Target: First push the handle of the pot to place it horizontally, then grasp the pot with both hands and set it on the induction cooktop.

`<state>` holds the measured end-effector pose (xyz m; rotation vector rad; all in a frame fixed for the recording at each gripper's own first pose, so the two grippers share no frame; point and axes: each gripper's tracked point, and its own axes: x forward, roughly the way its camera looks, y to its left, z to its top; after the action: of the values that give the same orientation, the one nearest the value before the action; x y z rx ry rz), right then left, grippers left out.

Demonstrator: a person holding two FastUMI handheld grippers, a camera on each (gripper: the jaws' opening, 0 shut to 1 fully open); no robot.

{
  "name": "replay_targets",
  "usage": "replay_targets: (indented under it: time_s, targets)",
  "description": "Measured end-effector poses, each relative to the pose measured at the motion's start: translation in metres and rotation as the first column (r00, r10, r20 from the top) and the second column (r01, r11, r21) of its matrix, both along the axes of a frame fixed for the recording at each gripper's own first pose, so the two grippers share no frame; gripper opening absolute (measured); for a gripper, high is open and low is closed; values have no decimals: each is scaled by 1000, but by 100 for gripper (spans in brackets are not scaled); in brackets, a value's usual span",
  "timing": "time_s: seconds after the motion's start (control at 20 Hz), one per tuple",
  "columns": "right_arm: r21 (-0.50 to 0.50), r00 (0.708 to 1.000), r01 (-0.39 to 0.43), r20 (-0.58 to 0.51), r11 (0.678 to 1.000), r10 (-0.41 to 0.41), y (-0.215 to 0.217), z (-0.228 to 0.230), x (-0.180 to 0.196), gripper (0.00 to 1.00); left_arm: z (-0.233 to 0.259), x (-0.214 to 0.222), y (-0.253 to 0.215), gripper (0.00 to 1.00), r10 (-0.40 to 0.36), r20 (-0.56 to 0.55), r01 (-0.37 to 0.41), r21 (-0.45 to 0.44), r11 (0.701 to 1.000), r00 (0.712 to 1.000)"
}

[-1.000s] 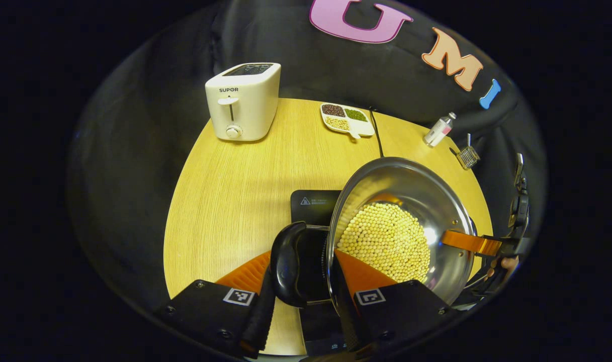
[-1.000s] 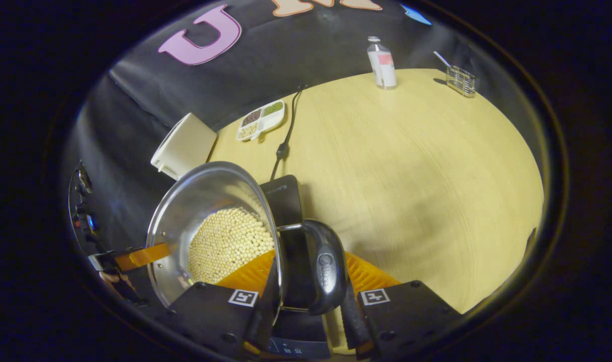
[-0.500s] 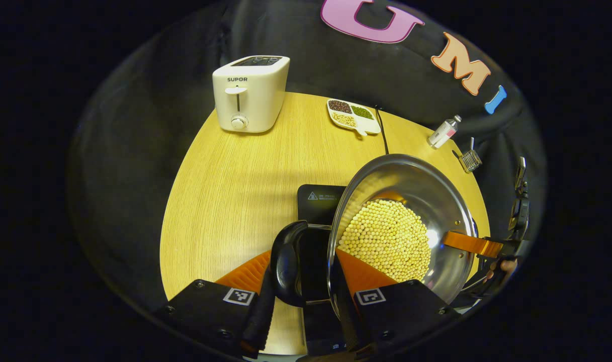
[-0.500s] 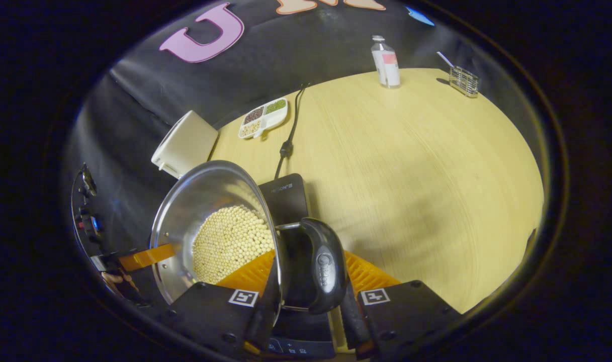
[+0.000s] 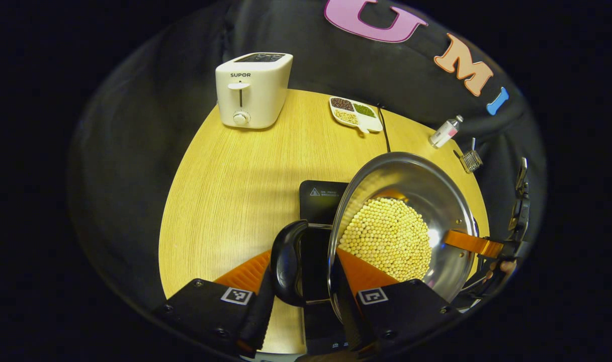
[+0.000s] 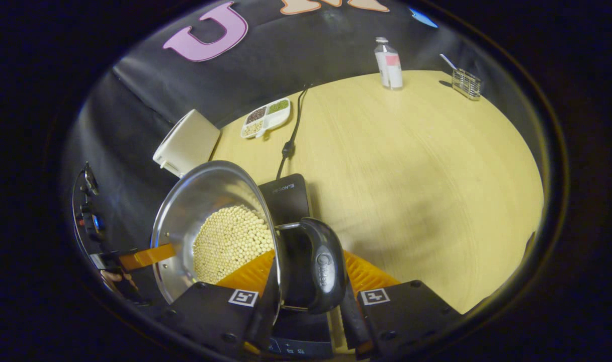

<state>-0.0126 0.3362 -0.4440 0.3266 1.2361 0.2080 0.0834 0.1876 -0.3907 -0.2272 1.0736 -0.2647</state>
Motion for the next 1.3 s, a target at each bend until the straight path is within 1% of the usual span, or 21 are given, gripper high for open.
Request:
replay_targets:
  time_s: [0.05,0.2,0.25,0.35,0.4,0.45,0.5,0.55,0.65,0.7,0.75,0.8,0.85,0.9,0.95,1.0,1.05,1.1,1.2,1.3]
  targets:
    - [-1,1000,1,-1,1000,-1,0,0,0,54,0,0,0,60,0,0,0,5,1000,1000]
    - [-1,1000,0,2,1000,0,0,0,-1,54,-3,-1,1,66,-35,-5,35,55,998,999]
    - [3,1000,4,4,1000,-4,0,0,0,63,-3,-1,0,67,-55,0,55,76,996,998]
    - [8,1000,12,5,1000,-12,-1,0,1,59,-2,2,2,71,-88,19,85,116,990,996]
    - [15,1000,13,12,1000,-13,1,4,1,59,-2,3,2,73,-97,30,93,129,987,995]
    - [14,1000,15,26,1000,-16,3,-1,6,53,-1,6,4,74,-96,43,89,143,986,994]
    - [8,999,18,38,1000,-19,-2,5,8,53,1,9,5,79,-89,55,80,148,986,994]
    - [24,999,22,44,999,-23,0,8,9,64,3,13,6,77,-79,69,67,153,986,994]
    - [14,998,29,55,999,-30,-3,7,12,87,5,15,10,83,-70,82,56,167,984,994]
    - [3,998,32,60,999,-32,-5,6,14,100,6,14,10,92,-67,84,52,172,984,994]
    - [-1,998,31,60,1000,-31,-8,9,12,94,7,15,13,97,-63,86,47,176,983,994]
    - [-5,998,28,61,1000,-27,-9,9,11,94,8,15,15,97,-51,93,34,185,982,994]
    - [-10,998,23,66,1000,-22,-10,9,11,100,10,17,16,98,-41,102,22,186,982,994]
    - [-14,997,18,73,1000,-17,-11,10,11,94,11,16,16,99,-35,108,14,187,982,994]
    - [-13,997,12,82,1000,-11,-11,11,12,94,13,15,18,100,-27,113,4,194,981,993]
    - [-15,996,9,93,1000,-7,-12,14,11,100,16,16,19,99,-20,124,-5,196,981,992]
    - [-18,994,6,107,1000,-4,-14,17,12,100,21,16,20,100,-8,140,-20,200,980,990]
    - [-21,992,3,123,1000,-1,-17,21,12,94,27,17,21,100,1,165,-35,205,978,986]
    - [-32,985,-4,171,999,9,-24,32,17,94,46,22,26,99,14,243,-71,226,972,970]
    - [-46,972,-13,235,999,24,-31,48,25,94,70,29,30,99,18,330,-104,246,964,944]
